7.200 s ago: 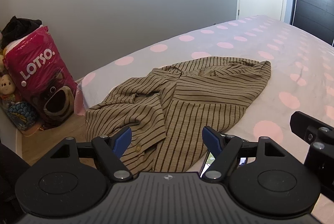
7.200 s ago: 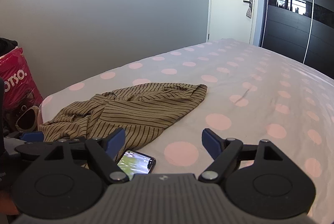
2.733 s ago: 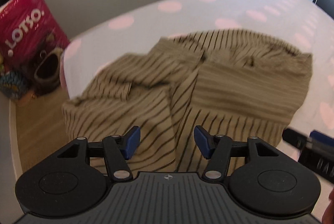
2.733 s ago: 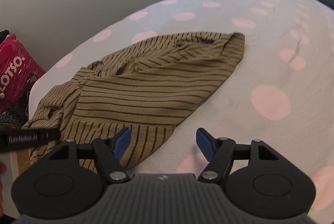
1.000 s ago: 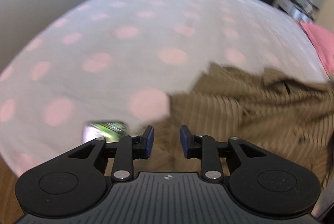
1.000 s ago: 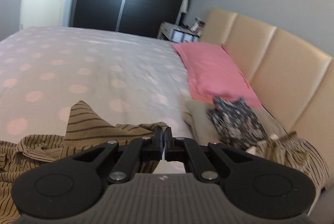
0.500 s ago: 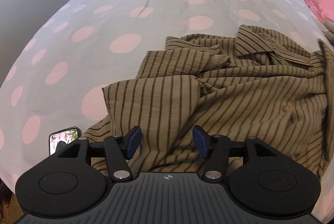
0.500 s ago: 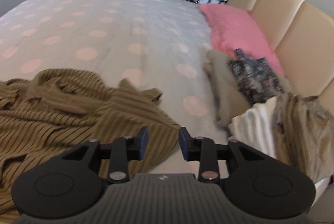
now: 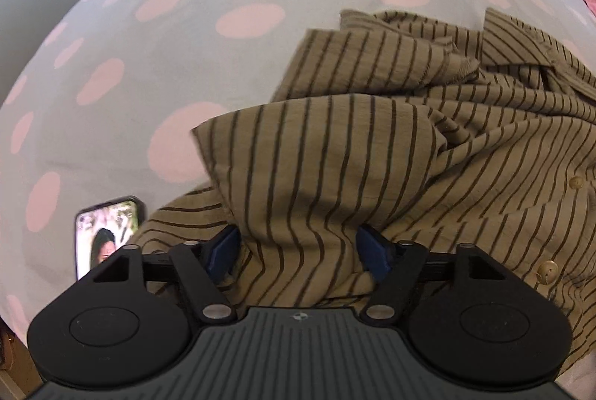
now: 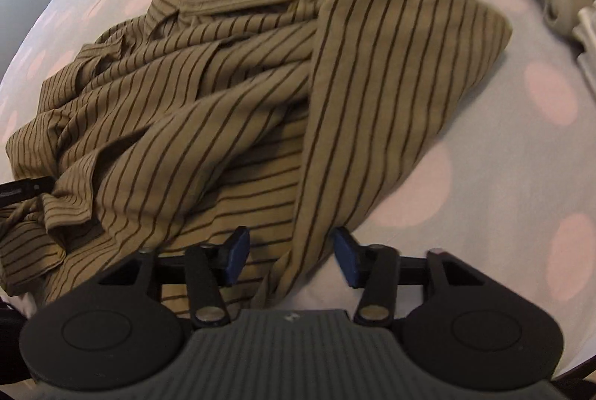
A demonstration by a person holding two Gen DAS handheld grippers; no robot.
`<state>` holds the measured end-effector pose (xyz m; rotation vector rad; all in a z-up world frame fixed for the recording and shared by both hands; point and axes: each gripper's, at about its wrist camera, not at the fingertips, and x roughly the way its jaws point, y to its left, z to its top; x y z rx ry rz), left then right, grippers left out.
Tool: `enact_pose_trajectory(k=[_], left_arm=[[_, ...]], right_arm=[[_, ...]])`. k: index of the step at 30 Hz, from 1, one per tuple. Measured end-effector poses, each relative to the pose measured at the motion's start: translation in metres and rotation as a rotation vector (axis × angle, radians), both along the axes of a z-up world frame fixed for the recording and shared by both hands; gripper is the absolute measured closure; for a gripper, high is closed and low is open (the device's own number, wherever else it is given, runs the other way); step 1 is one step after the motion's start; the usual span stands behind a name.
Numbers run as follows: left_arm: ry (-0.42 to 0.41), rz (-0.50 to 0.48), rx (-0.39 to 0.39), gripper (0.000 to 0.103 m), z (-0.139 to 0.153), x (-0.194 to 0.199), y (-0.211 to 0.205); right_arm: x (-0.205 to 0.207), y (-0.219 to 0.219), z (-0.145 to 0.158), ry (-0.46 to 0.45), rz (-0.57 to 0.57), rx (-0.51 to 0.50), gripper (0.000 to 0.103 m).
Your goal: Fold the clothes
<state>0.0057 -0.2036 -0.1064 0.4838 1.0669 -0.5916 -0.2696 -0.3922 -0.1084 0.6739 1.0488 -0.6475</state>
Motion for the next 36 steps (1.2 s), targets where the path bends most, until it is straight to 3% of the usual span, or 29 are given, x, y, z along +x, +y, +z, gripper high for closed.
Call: enact_pose_trajectory(k=[1,2,3,6,9,16,22,28,33,36], left_arm=[[-0.006,-0.006,0.004,0.046,0.0,-0.003,-0.002],[-0.012,-0.02,0.008,0.058,0.001,-0.007,-0.005],[-0.018,-0.034,0.012,0.071,0.003,-0.011,-0.007],[-0.038,-0.081,0.039,0.095,0.007,-0.027,-0.013],[0.002,-0.169,0.054,0.1,0.011,-0.049,-0.015],[0.216,-0.349,-0.008,0.103,0.025,-0.101,-0.006],[0.311,-0.439,-0.033,0.103,0.037,-0.139,0.009],[0.335,-0.346,-0.047,0.101,0.046,-0.124,0.023],[0.337,-0.308,-0.057,0.072,0.057,-0.112,0.024],[0.33,-0.295,-0.031,0.072,0.064,-0.101,0.021]], right_arm=[[0.0,0.001,0.0,-0.002,-0.004,-0.009,0.093],[-0.001,0.001,0.002,-0.001,-0.009,-0.029,0.101],[-0.002,0.001,0.003,0.0,-0.015,-0.049,0.102],[-0.01,-0.005,0.02,-0.014,-0.056,-0.11,0.102],[-0.022,-0.014,0.045,-0.013,-0.104,-0.188,0.103],[-0.061,-0.039,0.101,0.082,-0.242,-0.437,0.103],[-0.097,-0.06,0.118,0.173,-0.382,-0.482,0.102],[-0.102,-0.057,0.117,0.159,-0.362,-0.447,0.099],[-0.096,-0.051,0.125,0.048,-0.311,-0.427,0.093],[-0.089,-0.051,0.128,-0.007,-0.257,-0.411,0.092]])
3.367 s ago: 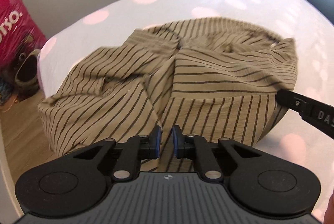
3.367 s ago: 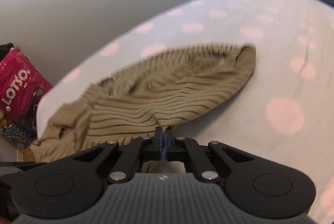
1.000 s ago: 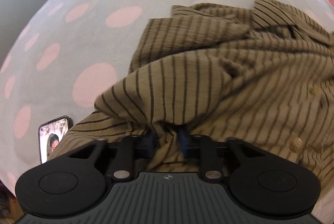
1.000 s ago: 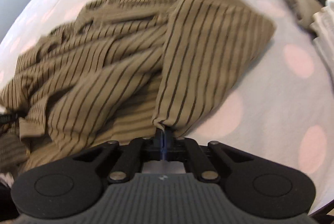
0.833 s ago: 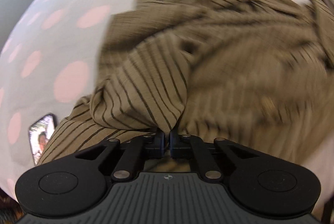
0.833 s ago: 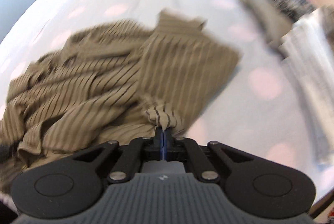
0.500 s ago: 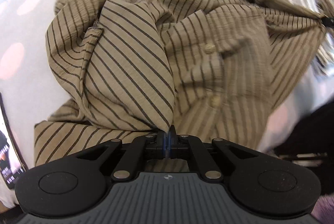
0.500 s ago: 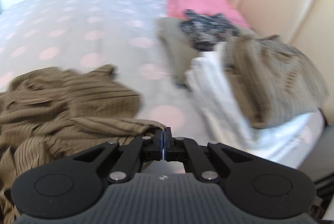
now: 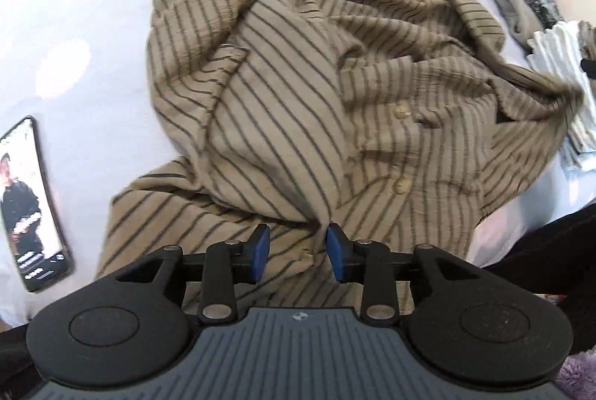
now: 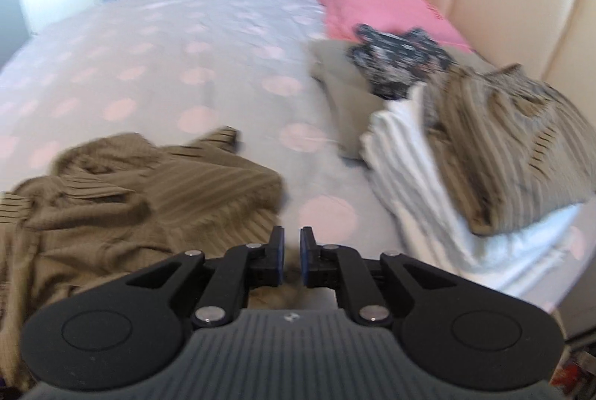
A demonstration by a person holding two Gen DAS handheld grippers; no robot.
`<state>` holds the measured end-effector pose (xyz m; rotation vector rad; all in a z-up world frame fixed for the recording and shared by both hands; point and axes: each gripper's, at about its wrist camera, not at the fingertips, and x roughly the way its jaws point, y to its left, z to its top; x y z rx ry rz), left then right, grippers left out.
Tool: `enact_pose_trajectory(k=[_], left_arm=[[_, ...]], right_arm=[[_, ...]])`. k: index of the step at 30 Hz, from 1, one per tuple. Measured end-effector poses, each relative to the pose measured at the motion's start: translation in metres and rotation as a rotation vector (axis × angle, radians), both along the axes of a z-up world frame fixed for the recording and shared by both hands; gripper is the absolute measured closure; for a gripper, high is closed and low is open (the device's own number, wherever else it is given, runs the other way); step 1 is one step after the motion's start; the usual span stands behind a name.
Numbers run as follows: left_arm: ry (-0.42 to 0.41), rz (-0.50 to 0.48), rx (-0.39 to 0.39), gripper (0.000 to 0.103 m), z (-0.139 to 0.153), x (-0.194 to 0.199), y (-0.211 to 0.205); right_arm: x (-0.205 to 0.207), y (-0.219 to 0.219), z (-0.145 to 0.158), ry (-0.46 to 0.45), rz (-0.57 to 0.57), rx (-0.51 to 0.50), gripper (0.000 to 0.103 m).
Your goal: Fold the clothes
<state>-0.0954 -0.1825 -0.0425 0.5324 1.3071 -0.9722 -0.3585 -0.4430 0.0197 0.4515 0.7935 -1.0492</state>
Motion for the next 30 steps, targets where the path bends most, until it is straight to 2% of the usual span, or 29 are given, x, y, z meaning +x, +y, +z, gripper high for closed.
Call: enact_pose_trajectory(k=[2,3,4,5,7,10,13,18,22,26,27,28,29,30], left_arm=[[-0.009,0.0,0.016,0.072,0.005,0.006,-0.001],[-0.012,-0.008,0.019,0.072,0.007,0.011,-0.004],[-0.02,-0.016,0.017,0.072,0.012,0.015,-0.007],[-0.029,-0.024,0.014,0.07,0.016,0.019,-0.009],[-0.061,-0.034,0.001,0.064,0.028,0.026,-0.016],[-0.137,-0.033,-0.019,0.063,0.041,0.04,-0.031],[-0.199,-0.023,-0.057,0.059,0.05,0.057,-0.051],[-0.251,0.002,-0.083,0.054,0.04,0.085,-0.08],[-0.318,-0.022,-0.08,0.053,0.013,0.093,-0.1],[-0.397,-0.08,-0.058,0.053,-0.013,0.091,-0.121],[-0.406,-0.097,-0.053,0.053,-0.02,0.091,-0.125],[-0.421,-0.088,-0.035,0.054,-0.025,0.093,-0.127],[-0.435,-0.078,-0.017,0.06,-0.03,0.095,-0.129],[-0.448,-0.068,0.0,0.076,-0.035,0.098,-0.131]], right_arm=[[0.009,0.0,0.002,0.011,0.053,-0.008,0.091],[0.014,0.0,0.003,0.019,0.08,-0.015,0.084],[0.019,-0.001,0.004,0.023,0.106,-0.018,0.073],[0.023,-0.003,0.005,0.021,0.13,-0.013,0.069],[0.034,-0.01,0.006,0.025,0.162,0.008,0.066],[0.052,-0.021,0.002,0.039,0.206,0.029,0.056],[0.071,-0.028,-0.006,0.052,0.245,0.045,0.053],[0.101,-0.036,-0.036,0.07,0.319,0.112,0.042],[0.12,-0.045,-0.067,0.092,0.335,0.152,0.042],[0.133,-0.048,-0.088,0.164,0.354,0.108,0.044],[0.133,-0.049,-0.092,0.182,0.355,0.091,0.05],[0.133,-0.051,-0.095,0.197,0.352,0.077,0.063],[0.13,-0.055,-0.096,0.207,0.337,0.07,0.071],[0.127,-0.061,-0.096,0.21,0.309,0.071,0.085]])
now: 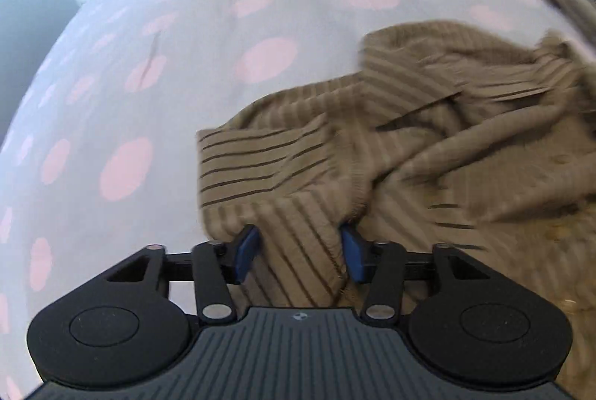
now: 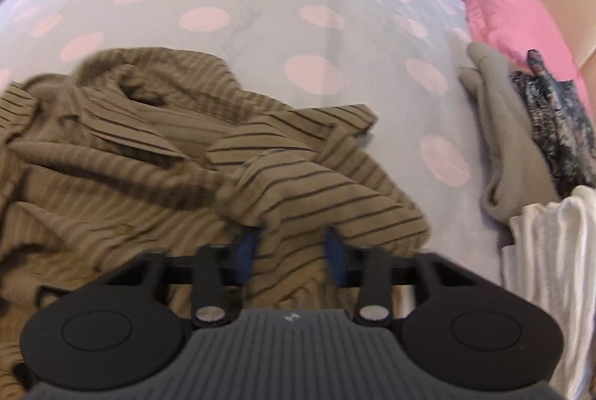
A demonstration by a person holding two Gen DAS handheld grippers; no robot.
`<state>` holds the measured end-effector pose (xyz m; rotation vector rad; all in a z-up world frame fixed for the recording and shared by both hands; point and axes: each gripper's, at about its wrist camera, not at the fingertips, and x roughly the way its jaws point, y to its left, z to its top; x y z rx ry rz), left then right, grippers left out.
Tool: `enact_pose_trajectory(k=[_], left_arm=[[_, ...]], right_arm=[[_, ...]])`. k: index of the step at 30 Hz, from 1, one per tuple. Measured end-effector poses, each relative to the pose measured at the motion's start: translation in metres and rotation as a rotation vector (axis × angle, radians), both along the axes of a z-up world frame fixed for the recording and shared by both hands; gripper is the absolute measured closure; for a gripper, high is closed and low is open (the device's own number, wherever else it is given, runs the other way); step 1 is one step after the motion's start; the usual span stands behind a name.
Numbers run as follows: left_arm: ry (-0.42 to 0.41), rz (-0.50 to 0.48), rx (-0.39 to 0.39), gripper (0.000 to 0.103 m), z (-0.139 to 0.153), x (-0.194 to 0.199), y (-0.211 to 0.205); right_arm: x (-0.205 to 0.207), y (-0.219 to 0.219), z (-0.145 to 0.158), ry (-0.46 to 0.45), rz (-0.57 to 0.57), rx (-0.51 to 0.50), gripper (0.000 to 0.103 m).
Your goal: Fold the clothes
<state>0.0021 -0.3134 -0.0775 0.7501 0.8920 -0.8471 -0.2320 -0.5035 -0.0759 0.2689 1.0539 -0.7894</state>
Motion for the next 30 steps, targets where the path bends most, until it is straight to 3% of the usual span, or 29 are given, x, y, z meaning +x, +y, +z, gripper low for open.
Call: enact_pose_trajectory(k=[1,4,6,14,18,22,25,30], left_arm=[[0.021,0.023,-0.006,0.082,0.0,0.005,0.002],[0.084,0.09,-0.023,0.097,0.0,0.019,0.006],[0.061,0.11,-0.029,0.102,0.007,0.021,0.011],[-0.003,0.338,-0.011,0.103,0.027,0.06,0.061],[-0.001,0.425,-0.001,0.103,0.029,0.077,0.087],[-0.006,0.424,0.018,0.103,0.029,0.078,0.095],[-0.021,0.395,0.031,0.099,0.03,0.073,0.093],[-0.063,0.369,-0.014,0.073,0.053,0.066,0.092]], right_arm=[[-0.004,-0.005,0.0,0.004,-0.028,-0.003,0.095],[-0.02,-0.023,0.002,0.022,-0.144,-0.005,0.1],[-0.031,-0.033,0.003,0.045,-0.215,-0.011,0.1],[-0.084,-0.065,0.002,0.127,-0.468,-0.024,0.101],[-0.097,-0.066,-0.001,0.181,-0.493,-0.044,0.101],[-0.109,-0.066,-0.005,0.21,-0.511,-0.03,0.1],[-0.117,-0.063,0.001,0.203,-0.519,-0.029,0.096],[-0.12,-0.054,0.028,0.138,-0.505,-0.104,0.08]])
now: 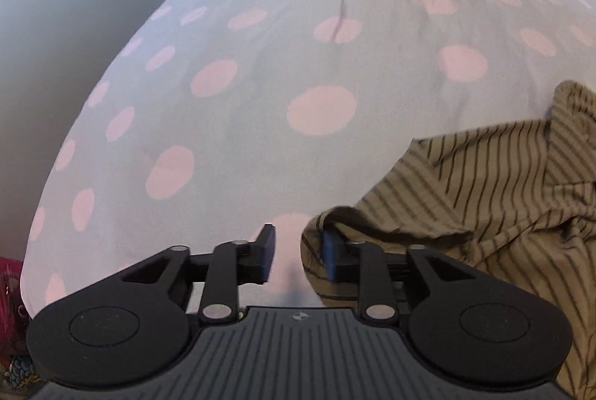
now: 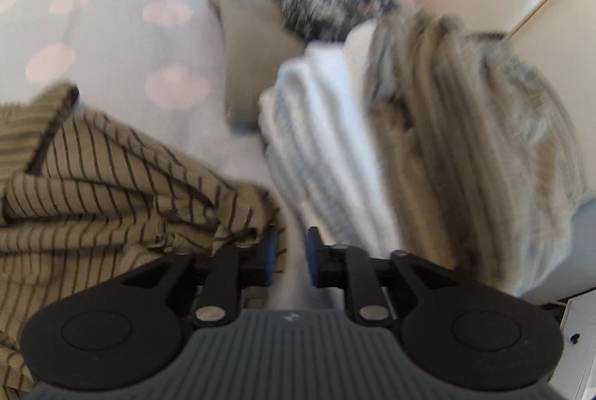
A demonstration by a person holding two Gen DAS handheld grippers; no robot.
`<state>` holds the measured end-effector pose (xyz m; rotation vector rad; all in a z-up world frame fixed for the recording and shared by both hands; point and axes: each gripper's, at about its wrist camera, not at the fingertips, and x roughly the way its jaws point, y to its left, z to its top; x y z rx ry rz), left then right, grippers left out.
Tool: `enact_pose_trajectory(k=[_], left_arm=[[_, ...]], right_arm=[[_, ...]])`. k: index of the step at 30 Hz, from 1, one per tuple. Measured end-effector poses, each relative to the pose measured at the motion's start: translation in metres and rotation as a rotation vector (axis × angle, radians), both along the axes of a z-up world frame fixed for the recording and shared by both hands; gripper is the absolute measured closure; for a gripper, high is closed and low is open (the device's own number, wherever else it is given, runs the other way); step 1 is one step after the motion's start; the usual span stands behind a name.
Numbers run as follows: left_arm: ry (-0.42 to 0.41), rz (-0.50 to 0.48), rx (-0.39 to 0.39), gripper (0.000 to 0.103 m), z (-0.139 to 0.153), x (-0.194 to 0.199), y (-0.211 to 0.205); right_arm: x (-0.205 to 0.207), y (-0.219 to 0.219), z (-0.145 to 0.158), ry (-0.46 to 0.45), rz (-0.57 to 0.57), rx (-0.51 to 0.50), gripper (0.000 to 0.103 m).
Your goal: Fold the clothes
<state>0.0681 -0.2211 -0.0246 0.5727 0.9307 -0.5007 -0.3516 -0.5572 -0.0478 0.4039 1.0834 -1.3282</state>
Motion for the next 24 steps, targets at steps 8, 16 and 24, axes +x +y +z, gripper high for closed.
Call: enact_pose_trajectory(k=[8,16,24], left_arm=[[-0.02,-0.172,-0.055,0.061,0.006,0.004,-0.048],[0.071,-0.181,-0.063,0.064,-0.036,0.043,-0.072],[0.199,-0.121,-0.102,0.078,-0.063,0.056,-0.071]], right_arm=[[0.029,-0.005,0.02,-0.153,0.146,-0.009,0.059],[0.071,-0.035,0.008,-0.258,0.258,0.043,0.055],[0.073,-0.043,-0.022,-0.183,0.286,0.218,0.062]])
